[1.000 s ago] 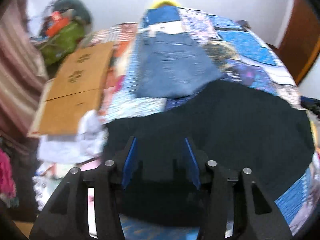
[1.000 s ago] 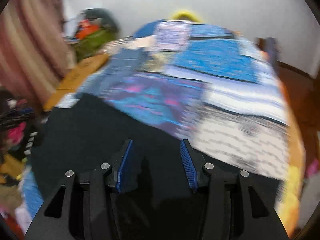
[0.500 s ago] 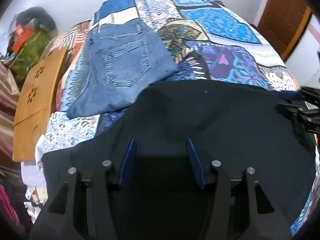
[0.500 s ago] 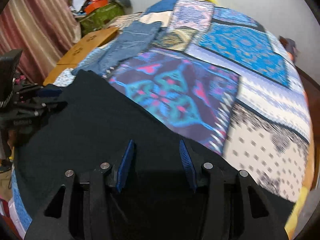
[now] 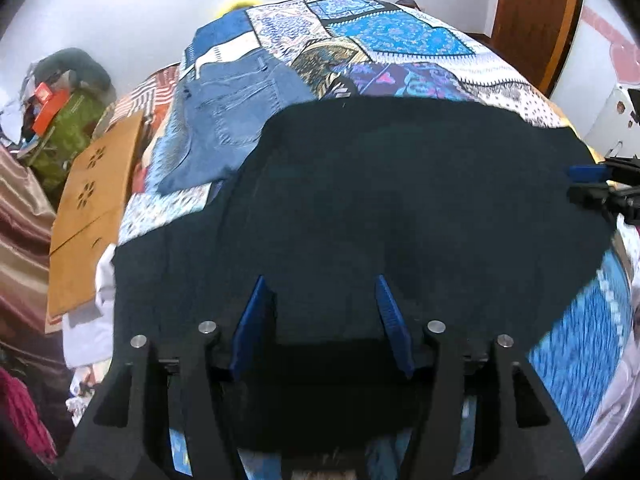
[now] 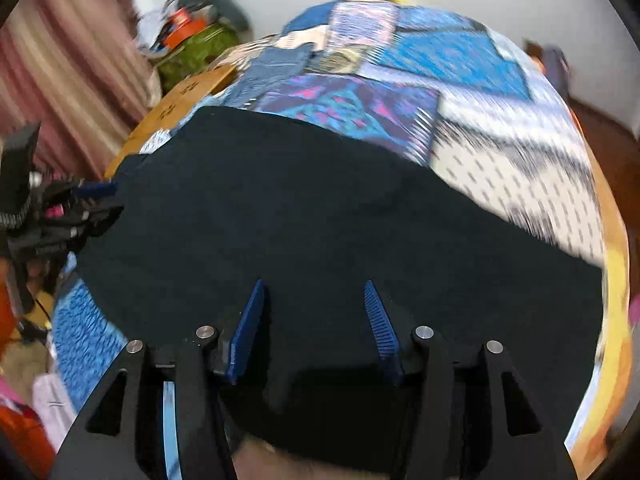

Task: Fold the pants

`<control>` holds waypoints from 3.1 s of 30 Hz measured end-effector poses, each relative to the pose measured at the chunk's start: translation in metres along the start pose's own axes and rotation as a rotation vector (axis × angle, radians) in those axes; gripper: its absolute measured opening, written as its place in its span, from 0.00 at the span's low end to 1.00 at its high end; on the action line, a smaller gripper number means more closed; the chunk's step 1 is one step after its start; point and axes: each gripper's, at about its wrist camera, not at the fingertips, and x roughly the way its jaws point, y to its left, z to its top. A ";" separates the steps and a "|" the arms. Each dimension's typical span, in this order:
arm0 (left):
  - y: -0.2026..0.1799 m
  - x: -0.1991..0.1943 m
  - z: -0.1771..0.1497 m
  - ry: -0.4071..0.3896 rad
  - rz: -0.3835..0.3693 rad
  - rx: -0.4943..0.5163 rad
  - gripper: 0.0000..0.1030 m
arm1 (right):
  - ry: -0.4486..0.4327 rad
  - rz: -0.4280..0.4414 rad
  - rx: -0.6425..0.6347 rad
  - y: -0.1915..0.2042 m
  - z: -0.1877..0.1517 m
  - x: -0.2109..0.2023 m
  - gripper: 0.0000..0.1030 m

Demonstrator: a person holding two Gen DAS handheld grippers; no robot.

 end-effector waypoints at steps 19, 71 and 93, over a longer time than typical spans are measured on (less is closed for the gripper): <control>-0.026 -0.041 0.043 -0.103 -0.028 -0.015 0.63 | -0.184 -0.248 0.353 -0.079 -0.097 -0.110 0.52; -0.158 0.009 0.102 -0.039 -0.266 0.147 0.54 | -0.544 -0.090 0.588 -0.100 -0.081 -0.128 0.13; 0.017 -0.089 0.055 -0.286 -0.222 -0.172 0.58 | -0.565 0.117 0.264 0.040 0.035 -0.093 0.12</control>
